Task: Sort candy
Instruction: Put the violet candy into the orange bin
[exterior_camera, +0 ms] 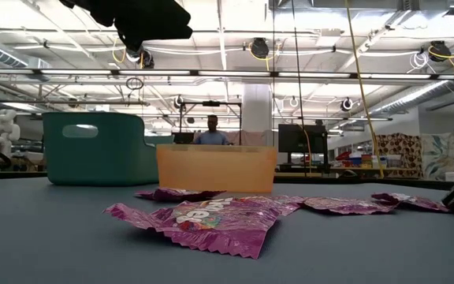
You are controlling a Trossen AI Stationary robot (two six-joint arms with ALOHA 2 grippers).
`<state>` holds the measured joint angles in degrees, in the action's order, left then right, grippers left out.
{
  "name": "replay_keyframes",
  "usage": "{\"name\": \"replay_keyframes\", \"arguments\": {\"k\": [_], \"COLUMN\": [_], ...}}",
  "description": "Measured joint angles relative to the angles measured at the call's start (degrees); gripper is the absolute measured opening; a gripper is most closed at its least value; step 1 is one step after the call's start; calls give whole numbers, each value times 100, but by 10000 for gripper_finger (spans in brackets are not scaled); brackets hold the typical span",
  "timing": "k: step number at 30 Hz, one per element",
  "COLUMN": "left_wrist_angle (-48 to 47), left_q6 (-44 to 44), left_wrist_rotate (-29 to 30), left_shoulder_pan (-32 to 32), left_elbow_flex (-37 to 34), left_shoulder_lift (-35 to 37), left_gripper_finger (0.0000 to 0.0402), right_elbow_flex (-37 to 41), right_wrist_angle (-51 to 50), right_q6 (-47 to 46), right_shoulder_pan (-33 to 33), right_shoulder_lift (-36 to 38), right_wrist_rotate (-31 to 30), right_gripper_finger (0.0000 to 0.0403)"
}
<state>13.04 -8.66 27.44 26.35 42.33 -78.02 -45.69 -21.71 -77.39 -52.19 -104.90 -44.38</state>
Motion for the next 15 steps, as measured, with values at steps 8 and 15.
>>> {"name": "replay_keyframes", "arguments": {"k": [8,15], "left_wrist_angle": [-1,0], "left_q6": [-5,-48], "left_wrist_rotate": [-2,-6], "left_shoulder_pan": [8,82], "left_elbow_flex": [-1,-2], "left_shoulder_lift": [0,2], "left_gripper_finger": [148,148], "right_elbow_flex": [2,-57], "right_wrist_angle": [166,97], "right_q6": [256,540], "right_shoulder_pan": [-6,1], "right_shoulder_lift": [-7,204], "right_wrist_rotate": [18,-7], "right_gripper_finger": [4,1]}}
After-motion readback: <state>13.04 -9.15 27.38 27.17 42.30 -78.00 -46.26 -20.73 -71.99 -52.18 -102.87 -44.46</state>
